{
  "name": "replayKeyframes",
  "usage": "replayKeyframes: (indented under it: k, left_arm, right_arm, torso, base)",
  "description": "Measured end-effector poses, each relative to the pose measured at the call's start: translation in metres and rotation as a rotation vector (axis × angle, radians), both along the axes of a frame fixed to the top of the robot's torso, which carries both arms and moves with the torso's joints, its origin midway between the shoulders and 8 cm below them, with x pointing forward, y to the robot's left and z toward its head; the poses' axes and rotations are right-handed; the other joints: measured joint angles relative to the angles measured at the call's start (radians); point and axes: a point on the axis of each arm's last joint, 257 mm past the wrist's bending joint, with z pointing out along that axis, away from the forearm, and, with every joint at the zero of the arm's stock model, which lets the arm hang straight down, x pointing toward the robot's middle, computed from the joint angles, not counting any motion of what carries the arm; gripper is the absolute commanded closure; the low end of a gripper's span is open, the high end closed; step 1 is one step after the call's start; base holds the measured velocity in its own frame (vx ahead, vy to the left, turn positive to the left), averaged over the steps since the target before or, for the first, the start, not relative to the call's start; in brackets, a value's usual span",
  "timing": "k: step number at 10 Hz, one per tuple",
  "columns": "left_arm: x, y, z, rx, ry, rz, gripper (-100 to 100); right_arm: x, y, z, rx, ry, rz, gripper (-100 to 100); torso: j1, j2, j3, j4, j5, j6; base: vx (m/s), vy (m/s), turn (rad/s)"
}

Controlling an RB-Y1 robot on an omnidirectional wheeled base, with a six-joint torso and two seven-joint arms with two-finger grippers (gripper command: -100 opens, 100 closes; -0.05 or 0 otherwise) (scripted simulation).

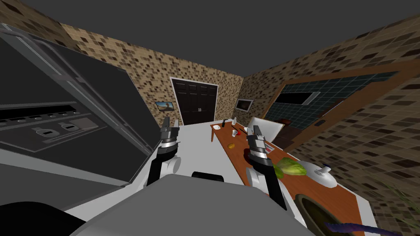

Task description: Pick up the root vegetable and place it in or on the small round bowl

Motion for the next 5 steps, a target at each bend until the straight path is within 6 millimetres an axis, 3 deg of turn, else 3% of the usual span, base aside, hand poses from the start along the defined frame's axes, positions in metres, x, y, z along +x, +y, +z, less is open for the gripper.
replayKeyframes:
  k: [5]
  left_arm:
    - [0.000, 0.000, 0.000, 0.000, 0.000, 0.000, 0]
  right_arm:
    - [0.028, 0.040, 0.005, -0.164, -0.018, 0.060, -100]
  torso:
    - [0.000, -0.002, -0.001, -0.001, 0.000, 0.000]
  base:
    - [0.028, -0.003, 0.101]
